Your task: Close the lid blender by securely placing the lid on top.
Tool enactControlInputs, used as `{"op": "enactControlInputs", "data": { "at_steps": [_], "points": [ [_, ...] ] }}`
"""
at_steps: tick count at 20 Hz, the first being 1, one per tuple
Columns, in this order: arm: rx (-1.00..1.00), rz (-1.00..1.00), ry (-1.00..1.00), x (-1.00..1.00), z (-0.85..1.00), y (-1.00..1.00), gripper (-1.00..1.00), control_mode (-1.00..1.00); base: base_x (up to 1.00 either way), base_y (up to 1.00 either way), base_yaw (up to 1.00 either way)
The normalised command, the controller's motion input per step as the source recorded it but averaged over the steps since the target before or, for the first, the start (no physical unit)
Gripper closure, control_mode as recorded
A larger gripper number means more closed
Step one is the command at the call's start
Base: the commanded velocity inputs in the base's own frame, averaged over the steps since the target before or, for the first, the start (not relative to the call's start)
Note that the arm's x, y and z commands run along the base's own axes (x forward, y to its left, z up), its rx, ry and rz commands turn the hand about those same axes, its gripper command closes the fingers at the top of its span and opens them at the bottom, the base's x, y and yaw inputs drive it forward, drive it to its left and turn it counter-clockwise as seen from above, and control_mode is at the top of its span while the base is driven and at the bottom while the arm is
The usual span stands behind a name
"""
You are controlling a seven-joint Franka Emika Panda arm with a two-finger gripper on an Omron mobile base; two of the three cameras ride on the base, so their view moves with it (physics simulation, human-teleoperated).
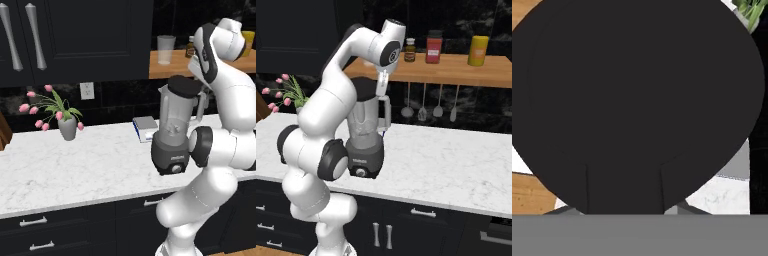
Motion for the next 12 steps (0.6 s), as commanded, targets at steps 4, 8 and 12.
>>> {"op": "enactControlInputs", "data": {
  "at_steps": [4, 8, 12],
  "points": [
    [0.00, -0.07, 0.00, 0.32, 0.09, 0.00, 1.00, -1.00, 0.00, 0.00, 0.00],
    [0.00, -0.04, 0.01, 0.21, 0.08, 0.00, 1.00, -1.00, 0.00, 0.00, 0.00],
    [0.00, -0.04, 0.00, 0.13, 0.18, 0.01, 1.00, -1.00, 0.00, 0.00, 0.00]
  ]
}}
